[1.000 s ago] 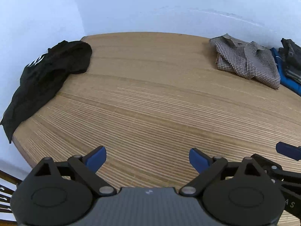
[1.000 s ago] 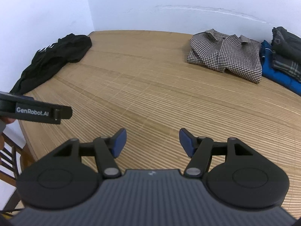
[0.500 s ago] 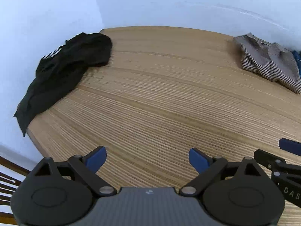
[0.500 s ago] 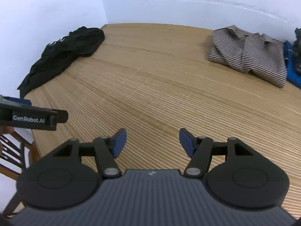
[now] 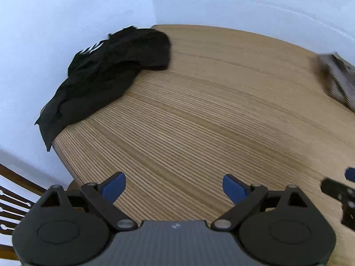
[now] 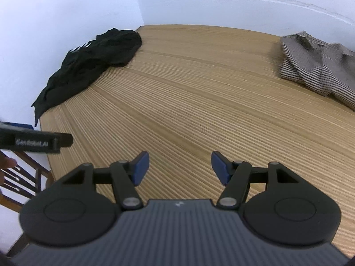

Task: Fold clothes
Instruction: 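Move both grippers open toward the black garment pile, then close the right gripper on the black top while the left gripper closes too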

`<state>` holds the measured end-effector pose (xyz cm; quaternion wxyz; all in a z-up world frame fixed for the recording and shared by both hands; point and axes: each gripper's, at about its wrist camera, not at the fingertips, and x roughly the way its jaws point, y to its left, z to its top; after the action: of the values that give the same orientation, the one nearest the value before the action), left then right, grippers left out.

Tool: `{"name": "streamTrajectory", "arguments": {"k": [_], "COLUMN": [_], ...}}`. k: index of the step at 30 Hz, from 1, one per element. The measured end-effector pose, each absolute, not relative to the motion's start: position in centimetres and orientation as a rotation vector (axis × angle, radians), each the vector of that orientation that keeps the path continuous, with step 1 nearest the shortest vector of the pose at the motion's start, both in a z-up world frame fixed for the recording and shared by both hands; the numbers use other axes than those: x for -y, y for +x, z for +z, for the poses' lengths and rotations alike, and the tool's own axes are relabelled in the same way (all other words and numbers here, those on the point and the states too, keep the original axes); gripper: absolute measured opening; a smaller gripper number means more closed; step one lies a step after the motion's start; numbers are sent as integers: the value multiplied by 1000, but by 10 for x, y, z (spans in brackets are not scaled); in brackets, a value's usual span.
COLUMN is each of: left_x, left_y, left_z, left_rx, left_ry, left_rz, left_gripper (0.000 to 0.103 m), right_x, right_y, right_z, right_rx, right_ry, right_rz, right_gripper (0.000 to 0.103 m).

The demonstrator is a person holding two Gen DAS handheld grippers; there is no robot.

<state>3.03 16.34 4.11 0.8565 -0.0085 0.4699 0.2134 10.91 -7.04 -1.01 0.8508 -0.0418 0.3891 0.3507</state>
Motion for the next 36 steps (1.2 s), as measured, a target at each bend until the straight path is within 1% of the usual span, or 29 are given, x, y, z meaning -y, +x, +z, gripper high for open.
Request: {"name": "streamTrajectory", "arguments": {"k": [3, 6, 10, 15, 20, 24, 29, 31, 32, 34, 35, 36], "left_x": [-213, -270, -346, -421, -462, -474, -501, -516, -521, -532, -536, -539], "left_y": [50, 72, 109, 163, 212, 235, 262, 271, 274, 280, 282, 284], "left_z": [34, 23, 12, 5, -12, -29, -46, -49, -51, -55, -56, -57], "left_rx": [-972, -946, -909, -854, -835, -821, -829, -830, -831, -832, -831, -828], "left_ry": [-18, -2, 27, 74, 67, 63, -1, -51, -74, -110, -124, -135], "left_rz": [490, 509, 501, 492, 484, 477, 500, 506, 509, 515, 518, 520], "left_gripper": [96, 96, 96, 96, 96, 95, 85, 77, 75, 66, 62, 55], "right_x": [51, 8, -66, -173, -269, -336, -416, -442, -455, -475, -483, -490], "right_y": [121, 130, 151, 189, 231, 262, 316, 338, 349, 369, 376, 383], "right_z": [-10, -12, -9, 3, 13, 17, 14, 9, 6, -2, -7, -12], "right_rx": [-820, -832, -827, -791, -799, -782, -828, -868, -887, -916, -928, -942], "right_ry": [-115, -123, -137, -141, -154, -211, -224, -208, -199, -175, -162, -151], "right_rz": [768, 788, 805, 832, 914, 946, 985, 973, 964, 942, 936, 928], "right_gripper": [65, 65, 65, 65, 64, 64, 64, 65, 65, 64, 64, 64]}}
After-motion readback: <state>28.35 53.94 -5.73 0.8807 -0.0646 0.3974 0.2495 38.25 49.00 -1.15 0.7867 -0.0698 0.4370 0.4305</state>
